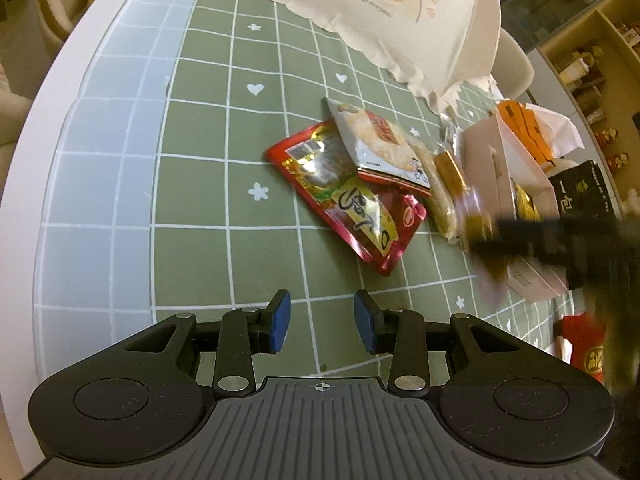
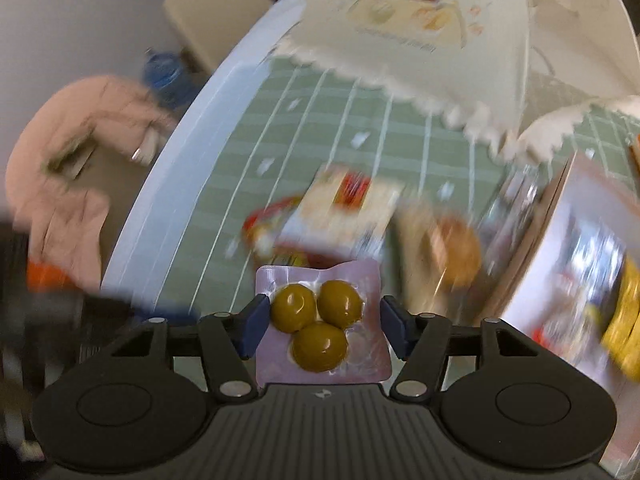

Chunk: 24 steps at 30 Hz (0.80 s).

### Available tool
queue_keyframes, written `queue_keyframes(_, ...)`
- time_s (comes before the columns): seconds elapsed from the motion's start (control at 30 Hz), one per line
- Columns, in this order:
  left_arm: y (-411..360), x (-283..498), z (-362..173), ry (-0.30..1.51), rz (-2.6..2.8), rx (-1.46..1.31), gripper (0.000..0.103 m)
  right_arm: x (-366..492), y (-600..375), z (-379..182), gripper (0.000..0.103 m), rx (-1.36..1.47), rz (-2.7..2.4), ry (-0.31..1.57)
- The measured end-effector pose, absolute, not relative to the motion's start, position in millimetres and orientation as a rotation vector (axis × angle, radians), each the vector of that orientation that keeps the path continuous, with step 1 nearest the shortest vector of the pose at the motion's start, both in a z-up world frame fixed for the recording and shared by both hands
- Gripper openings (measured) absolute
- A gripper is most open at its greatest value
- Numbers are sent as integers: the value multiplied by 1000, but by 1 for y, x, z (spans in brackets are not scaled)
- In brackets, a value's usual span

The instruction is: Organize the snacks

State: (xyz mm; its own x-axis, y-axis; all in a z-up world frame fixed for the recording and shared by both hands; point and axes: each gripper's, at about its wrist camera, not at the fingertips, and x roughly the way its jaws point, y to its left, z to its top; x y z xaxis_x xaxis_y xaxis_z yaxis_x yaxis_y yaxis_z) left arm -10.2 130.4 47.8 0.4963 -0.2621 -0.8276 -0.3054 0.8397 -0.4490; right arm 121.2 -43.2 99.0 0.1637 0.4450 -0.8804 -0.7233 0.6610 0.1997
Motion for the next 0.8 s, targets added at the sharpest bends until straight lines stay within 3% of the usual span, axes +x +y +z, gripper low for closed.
queue_keyframes(0.23, 118, -8, 49, 1086, 2, -573, 40, 90, -75, 93, 68, -205, 917, 1141)
queue_keyframes(0.47, 111, -11, 44, 1092, -11, -595, 39, 176, -66, 125, 66, -182, 630, 1066)
queue_keyframes(0.57, 112, -14, 47, 1085, -16, -584, 39, 237, -47, 110, 45, -152, 541, 1140)
queue_keyframes(0.73, 128, -22, 51, 1055, 17, -585, 39, 297, -30, 72, 44, -183, 392, 1257)
queue_keyframes(0.77, 132, -23, 50, 1051, 30, -590, 39, 300, -30, 67, 32, -239, 346, 1247)
queue_keyframes(0.8, 136, -24, 49, 1049, 40, -599, 39, 302, -32, 65, 27, -278, 322, 1234)
